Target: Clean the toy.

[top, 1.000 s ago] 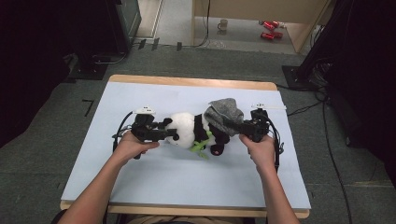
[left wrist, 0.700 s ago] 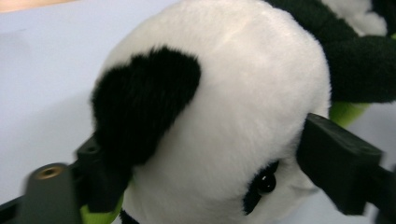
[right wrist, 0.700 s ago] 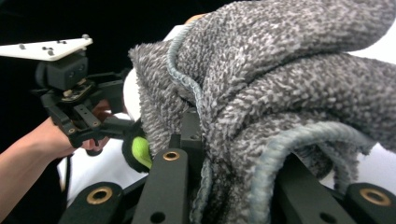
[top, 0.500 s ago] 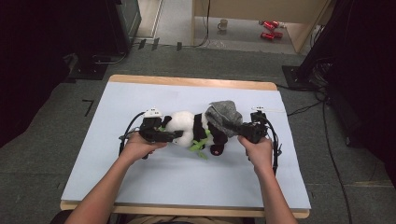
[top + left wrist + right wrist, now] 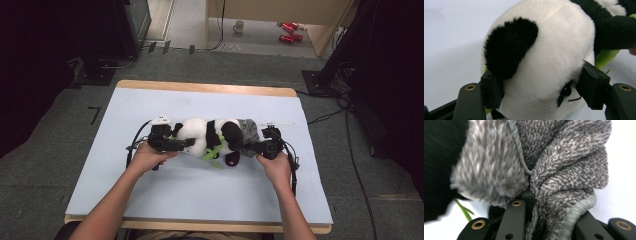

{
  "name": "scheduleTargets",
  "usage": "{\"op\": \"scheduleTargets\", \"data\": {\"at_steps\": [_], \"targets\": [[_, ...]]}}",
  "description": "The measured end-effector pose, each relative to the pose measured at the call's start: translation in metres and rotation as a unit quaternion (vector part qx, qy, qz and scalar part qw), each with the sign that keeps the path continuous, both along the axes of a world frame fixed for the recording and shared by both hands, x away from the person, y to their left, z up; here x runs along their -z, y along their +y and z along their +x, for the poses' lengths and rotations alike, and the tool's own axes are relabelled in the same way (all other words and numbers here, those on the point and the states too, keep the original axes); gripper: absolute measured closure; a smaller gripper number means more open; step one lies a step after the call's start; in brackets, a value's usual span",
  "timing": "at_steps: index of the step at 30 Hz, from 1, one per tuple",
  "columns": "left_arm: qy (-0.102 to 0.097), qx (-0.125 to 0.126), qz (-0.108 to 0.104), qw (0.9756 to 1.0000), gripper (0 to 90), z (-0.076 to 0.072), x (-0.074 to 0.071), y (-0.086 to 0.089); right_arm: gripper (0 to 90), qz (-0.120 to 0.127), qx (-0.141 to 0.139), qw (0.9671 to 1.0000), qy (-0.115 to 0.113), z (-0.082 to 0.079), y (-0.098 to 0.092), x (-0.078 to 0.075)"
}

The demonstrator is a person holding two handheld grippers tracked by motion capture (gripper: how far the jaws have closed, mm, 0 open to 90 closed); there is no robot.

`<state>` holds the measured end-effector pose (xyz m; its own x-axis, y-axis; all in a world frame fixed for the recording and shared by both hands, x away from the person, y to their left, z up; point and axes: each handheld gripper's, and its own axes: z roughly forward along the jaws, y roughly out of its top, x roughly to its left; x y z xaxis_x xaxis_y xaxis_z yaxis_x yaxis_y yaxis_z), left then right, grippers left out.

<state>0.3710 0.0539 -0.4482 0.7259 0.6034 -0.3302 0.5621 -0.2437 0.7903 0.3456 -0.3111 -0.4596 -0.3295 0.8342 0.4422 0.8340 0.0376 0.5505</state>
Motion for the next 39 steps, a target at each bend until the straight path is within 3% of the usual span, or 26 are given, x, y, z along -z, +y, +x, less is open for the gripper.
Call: {"op": "scheduleTargets", "data": {"at_steps": [1, 3, 9, 12, 14, 18, 21, 24, 25, 28, 32, 39], "targets": [[0.000, 0.000, -0.001, 1.0000, 31.0, 0.000, 0.000, 0.000, 79.1, -0.016, -0.003, 0.9998, 0.013, -0.001, 0.002, 0.007], [-0.002, 0.003, 0.000, 1.0000, 30.9, 0.000, 0.000, 0.000, 79.1, -0.022, -0.004, 0.9996, 0.015, -0.001, 0.004, 0.010], [0.000, 0.005, -0.004, 1.0000, 30.5, 0.001, 0.001, 0.001, 78.9, -0.009, 0.017, 0.9998, 0.006, -0.007, -0.012, 0.000], [0.000, 0.004, -0.006, 1.0000, 30.2, 0.001, 0.001, 0.001, 78.9, 0.027, 0.038, 0.9988, -0.012, -0.012, -0.028, -0.013], [0.000, 0.003, -0.006, 1.0000, 29.9, 0.000, 0.001, 0.001, 78.8, 0.059, 0.048, 0.9966, -0.032, -0.014, -0.036, -0.025], [-0.003, 0.001, -0.004, 1.0000, 29.7, -0.002, 0.001, 0.001, 78.8, 0.093, 0.056, 0.9916, -0.071, -0.017, -0.042, -0.047], [-0.007, -0.004, -0.003, 1.0000, 29.3, -0.007, 0.001, 0.000, 78.8, 0.106, 0.048, 0.9883, -0.099, -0.016, -0.041, -0.062], [-0.009, -0.005, -0.001, 0.9999, 28.9, -0.009, 0.002, 0.001, 78.7, 0.123, 0.041, 0.9855, -0.109, -0.015, -0.039, -0.071], [-0.011, -0.006, -0.001, 0.9999, 28.6, -0.012, 0.002, 0.001, 78.6, 0.134, 0.030, 0.9835, -0.118, -0.014, -0.035, -0.079], [-0.013, -0.007, 0.001, 0.9999, 28.2, -0.014, 0.002, 0.001, 78.4, 0.141, 0.012, 0.9816, -0.128, -0.010, -0.027, -0.084], [-0.015, -0.008, 0.006, 0.9998, 27.4, -0.020, 0.003, 0.004, 78.1, 0.148, -0.012, 0.9818, -0.119, -0.001, -0.012, -0.083], [-0.010, -0.014, 0.011, 0.9998, 25.0, -0.025, 0.005, 0.006, 77.1, 0.125, -0.056, 0.9874, -0.080, 0.012, 0.011, -0.065]]}}
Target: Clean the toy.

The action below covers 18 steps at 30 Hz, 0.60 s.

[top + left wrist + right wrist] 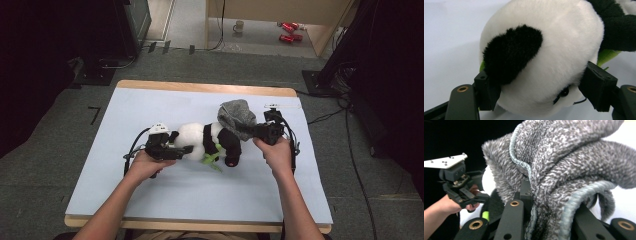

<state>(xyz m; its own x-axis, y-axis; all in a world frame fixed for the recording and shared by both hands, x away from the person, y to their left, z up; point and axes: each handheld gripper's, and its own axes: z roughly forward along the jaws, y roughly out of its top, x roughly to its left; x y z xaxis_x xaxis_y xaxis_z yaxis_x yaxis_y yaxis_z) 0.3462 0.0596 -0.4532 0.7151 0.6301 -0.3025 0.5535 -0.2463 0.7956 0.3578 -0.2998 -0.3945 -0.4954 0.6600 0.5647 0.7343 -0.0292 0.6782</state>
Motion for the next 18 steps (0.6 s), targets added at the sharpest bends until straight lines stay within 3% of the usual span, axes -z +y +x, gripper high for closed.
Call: {"op": "scheduleTargets", "data": {"at_steps": [9, 18], "targets": [[-0.003, 0.000, 0.000, 1.0000, 23.8, -0.001, 0.000, -0.002, 76.9, 0.015, 0.003, 0.9997, 0.019, 0.003, -0.009, 0.016], [0.008, 0.002, -0.003, 1.0000, 23.6, 0.008, -0.003, -0.003, 77.2, -0.006, 0.030, 0.9988, 0.039, -0.001, -0.020, 0.032]]}}
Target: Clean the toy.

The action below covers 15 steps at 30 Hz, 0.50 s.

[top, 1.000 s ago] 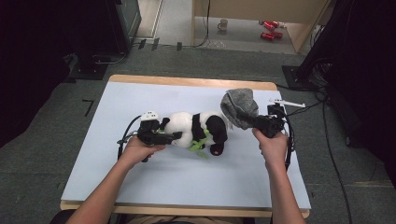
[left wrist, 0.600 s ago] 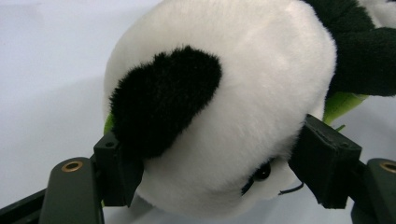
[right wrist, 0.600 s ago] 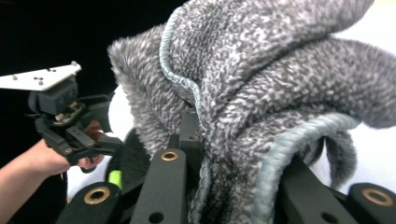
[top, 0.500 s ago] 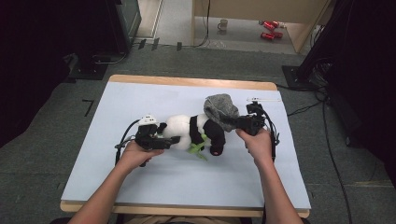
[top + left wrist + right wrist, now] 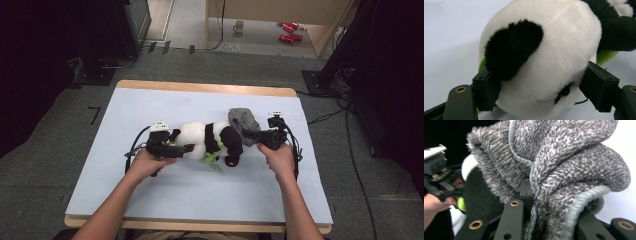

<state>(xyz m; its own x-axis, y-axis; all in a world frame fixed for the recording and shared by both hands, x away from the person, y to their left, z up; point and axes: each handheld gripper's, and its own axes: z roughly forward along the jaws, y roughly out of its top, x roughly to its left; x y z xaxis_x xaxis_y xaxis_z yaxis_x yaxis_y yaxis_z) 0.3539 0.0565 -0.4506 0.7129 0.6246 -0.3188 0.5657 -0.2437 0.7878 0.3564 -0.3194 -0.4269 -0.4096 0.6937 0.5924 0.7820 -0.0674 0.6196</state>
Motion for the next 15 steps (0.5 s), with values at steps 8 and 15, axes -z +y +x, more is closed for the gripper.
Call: {"op": "scheduleTargets", "data": {"at_steps": [8, 15], "targets": [[0.013, -0.006, -0.002, 0.9999, 22.5, 0.008, -0.003, -0.002, 78.0, -0.046, 0.016, 0.9987, 0.016, -0.008, 0.002, 0.017], [0.023, -0.011, -0.002, 0.9997, 21.9, 0.015, -0.006, -0.004, 78.0, -0.066, 0.019, 0.9967, 0.043, -0.011, 0.004, 0.030]]}}
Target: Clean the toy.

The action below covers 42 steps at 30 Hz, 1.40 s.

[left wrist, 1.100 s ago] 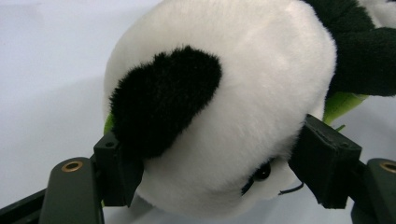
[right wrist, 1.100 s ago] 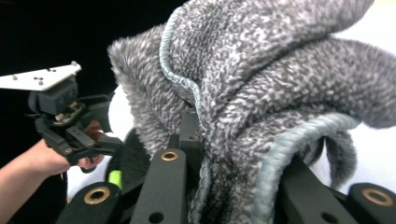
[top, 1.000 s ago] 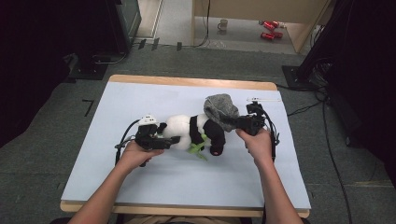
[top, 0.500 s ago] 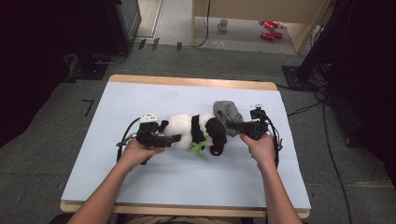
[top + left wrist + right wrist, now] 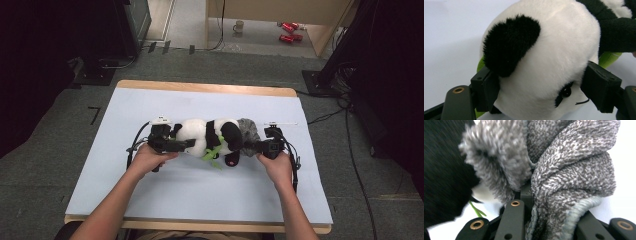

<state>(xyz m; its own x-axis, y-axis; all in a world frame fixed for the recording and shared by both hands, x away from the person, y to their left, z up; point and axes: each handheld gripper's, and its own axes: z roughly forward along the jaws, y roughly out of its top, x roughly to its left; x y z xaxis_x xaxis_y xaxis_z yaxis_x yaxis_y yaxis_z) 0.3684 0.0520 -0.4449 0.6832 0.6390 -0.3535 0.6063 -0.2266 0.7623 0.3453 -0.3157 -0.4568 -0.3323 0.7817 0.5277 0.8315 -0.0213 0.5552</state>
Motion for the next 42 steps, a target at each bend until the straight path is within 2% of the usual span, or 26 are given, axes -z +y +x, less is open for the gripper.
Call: {"op": "scheduleTargets", "data": {"at_steps": [6, 12, 16, 20, 21, 22, 26, 30, 32, 35, 38, 41, 42], "targets": [[0.006, -0.005, -0.003, 1.0000, 21.4, 0.005, -0.001, -0.002, 78.1, -0.020, -0.012, 0.9995, 0.024, -0.002, 0.003, 0.007], [0.016, -0.016, -0.013, 0.9996, 21.1, 0.011, -0.001, -0.002, 77.8, -0.010, -0.005, 0.9997, 0.021, -0.006, -0.004, -0.001], [0.025, -0.033, -0.028, 0.9987, 21.0, 0.014, 0.000, -0.003, 77.8, 0.035, 0.022, 0.9991, -0.010, -0.011, -0.018, -0.018], [0.023, -0.033, -0.032, 0.9987, 20.9, 0.015, 0.000, -0.003, 77.8, 0.075, 0.046, 0.9939, -0.067, -0.021, -0.031, -0.042], [0.023, -0.033, -0.032, 0.9987, 20.8, 0.015, 0.001, -0.003, 77.8, 0.075, 0.046, 0.9939, -0.067, -0.021, -0.031, -0.042], [0.020, -0.032, -0.032, 0.9988, 20.8, 0.015, 0.001, -0.003, 77.8, 0.094, 0.043, 0.9906, -0.089, -0.025, -0.032, -0.055], [0.008, -0.026, -0.026, 0.9993, 20.4, 0.013, 0.001, -0.003, 77.6, 0.107, 0.021, 0.9870, -0.118, -0.031, -0.021, -0.073], [-0.001, -0.020, -0.022, 0.9996, 20.3, 0.011, 0.001, -0.003, 77.4, 0.098, -0.011, 0.9855, -0.138, -0.033, 0.001, -0.082], [-0.006, -0.017, -0.020, 0.9996, 20.2, 0.010, 0.001, -0.003, 77.2, 0.082, -0.023, 0.9867, -0.139, -0.032, 0.011, -0.081], [-0.014, -0.016, -0.016, 0.9996, 20.0, 0.007, 0.001, -0.003, 77.1, 0.042, -0.040, 0.9890, -0.136, -0.028, 0.024, -0.071], [-0.023, -0.016, -0.016, 0.9995, 19.7, 0.005, 0.001, -0.003, 77.2, 0.024, -0.040, 0.9889, -0.141, -0.025, 0.025, -0.064], [-0.040, -0.008, -0.006, 0.9991, 19.3, 0.003, 0.001, -0.002, 77.2, 0.024, -0.039, 0.9894, -0.138, -0.022, 0.021, -0.063], [-0.040, -0.008, -0.006, 0.9991, 19.3, 0.003, 0.001, -0.002, 77.2, 0.023, -0.039, 0.9894, -0.138, -0.022, 0.021, -0.062]]}}
